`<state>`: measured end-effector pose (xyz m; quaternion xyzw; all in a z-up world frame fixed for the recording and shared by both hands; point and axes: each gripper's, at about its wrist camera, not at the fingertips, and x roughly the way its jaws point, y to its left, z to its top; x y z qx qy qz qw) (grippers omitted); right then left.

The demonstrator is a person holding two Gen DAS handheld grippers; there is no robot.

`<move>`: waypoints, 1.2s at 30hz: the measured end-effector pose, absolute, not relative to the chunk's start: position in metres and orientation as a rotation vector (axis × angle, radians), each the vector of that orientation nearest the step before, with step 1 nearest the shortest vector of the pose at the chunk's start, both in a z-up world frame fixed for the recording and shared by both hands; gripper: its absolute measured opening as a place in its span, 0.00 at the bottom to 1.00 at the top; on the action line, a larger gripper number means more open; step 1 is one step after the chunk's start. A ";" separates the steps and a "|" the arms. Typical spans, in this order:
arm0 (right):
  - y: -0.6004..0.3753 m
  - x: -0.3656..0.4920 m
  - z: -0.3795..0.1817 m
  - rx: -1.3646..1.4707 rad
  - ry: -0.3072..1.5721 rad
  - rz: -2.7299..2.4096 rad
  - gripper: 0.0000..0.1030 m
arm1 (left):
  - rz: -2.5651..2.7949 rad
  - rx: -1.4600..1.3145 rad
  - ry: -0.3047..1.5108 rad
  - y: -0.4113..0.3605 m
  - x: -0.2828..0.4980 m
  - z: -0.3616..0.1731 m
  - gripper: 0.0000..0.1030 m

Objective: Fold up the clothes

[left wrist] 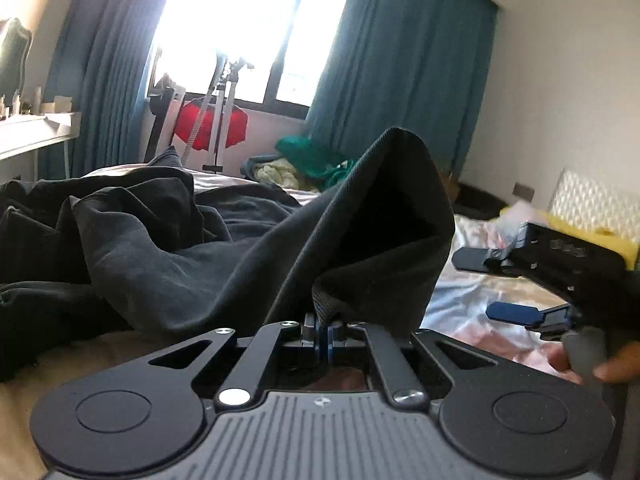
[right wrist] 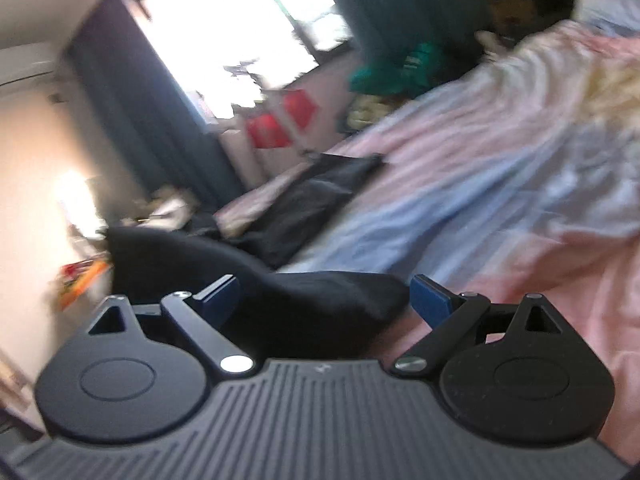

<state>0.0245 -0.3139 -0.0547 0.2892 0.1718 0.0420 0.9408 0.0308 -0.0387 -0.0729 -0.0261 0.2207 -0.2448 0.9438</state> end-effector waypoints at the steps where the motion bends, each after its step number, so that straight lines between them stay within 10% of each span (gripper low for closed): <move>1: -0.307 0.022 -0.051 0.589 0.337 0.135 0.91 | -0.499 -0.070 0.450 -0.037 0.033 -0.072 0.03; 17: -0.252 0.065 -0.082 0.403 0.569 -0.003 0.88 | -0.467 -0.114 0.560 -0.034 0.063 -0.091 0.08; 28: -0.255 0.060 -0.071 0.256 0.485 -0.158 0.13 | -0.532 -0.092 0.534 -0.040 0.048 -0.083 0.51; 36: -0.262 0.062 -0.015 -0.041 0.253 -0.305 0.09 | -0.577 -0.102 0.463 -0.041 0.030 -0.072 0.58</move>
